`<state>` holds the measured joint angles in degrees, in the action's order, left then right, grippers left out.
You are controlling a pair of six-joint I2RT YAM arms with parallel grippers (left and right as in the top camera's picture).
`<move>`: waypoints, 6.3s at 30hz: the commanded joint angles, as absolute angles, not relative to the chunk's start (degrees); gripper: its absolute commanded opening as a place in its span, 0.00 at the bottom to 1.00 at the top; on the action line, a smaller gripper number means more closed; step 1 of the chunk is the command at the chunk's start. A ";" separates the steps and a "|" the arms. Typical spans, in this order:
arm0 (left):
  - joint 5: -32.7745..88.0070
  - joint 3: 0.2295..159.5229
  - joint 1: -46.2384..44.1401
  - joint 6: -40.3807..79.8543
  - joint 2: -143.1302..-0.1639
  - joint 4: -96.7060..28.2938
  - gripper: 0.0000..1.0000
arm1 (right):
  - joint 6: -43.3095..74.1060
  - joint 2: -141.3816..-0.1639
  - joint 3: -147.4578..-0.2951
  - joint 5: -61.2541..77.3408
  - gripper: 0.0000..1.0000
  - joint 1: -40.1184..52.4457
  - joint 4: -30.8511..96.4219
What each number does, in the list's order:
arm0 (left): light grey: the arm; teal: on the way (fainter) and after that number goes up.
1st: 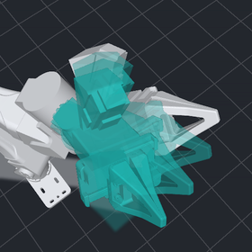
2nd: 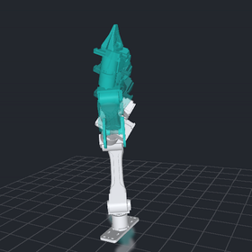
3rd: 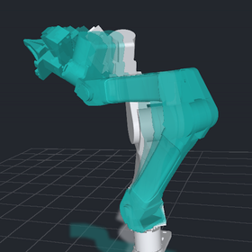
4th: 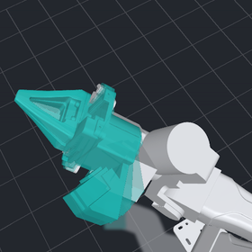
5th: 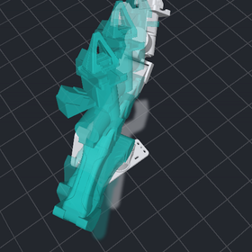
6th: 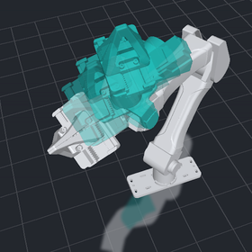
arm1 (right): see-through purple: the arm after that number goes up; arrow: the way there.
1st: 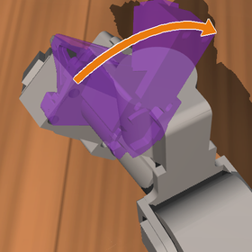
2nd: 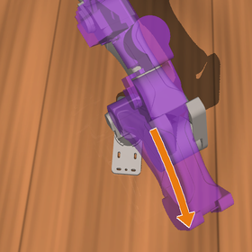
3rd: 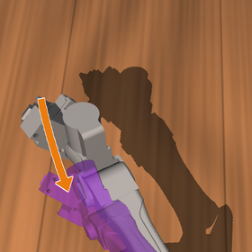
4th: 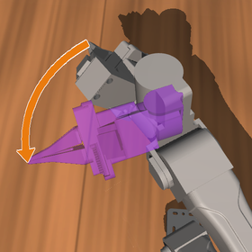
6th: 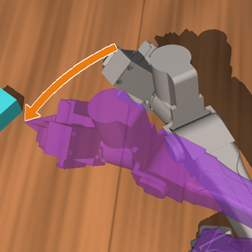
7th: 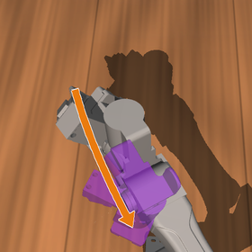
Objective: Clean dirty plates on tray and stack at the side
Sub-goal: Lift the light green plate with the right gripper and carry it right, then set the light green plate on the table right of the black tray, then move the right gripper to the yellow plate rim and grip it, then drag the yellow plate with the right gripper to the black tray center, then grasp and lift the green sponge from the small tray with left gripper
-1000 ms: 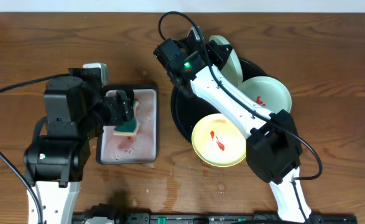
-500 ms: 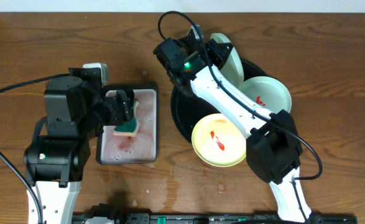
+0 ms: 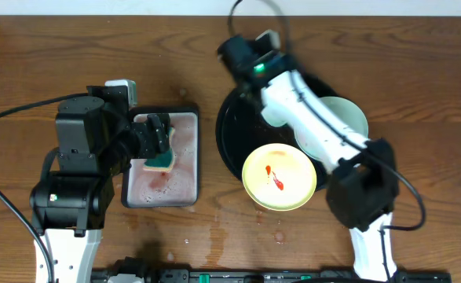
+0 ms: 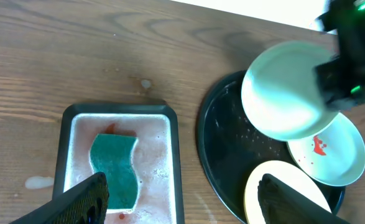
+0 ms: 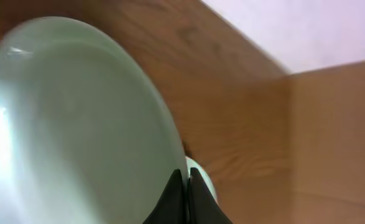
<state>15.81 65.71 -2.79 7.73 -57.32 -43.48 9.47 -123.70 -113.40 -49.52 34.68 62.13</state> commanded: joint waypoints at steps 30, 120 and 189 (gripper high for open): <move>16.29 66.83 -2.81 8.23 -57.21 -43.40 0.77 | 7.42 -112.29 -95.96 8.05 0.01 -33.23 64.86; 15.42 66.83 -2.81 3.01 -57.17 -48.40 0.78 | 27.44 -87.79 -49.82 3.99 0.32 19.22 44.10; -0.14 59.53 -2.81 9.15 -68.31 -51.40 0.70 | 18.96 -73.93 -67.42 5.02 0.42 18.94 35.16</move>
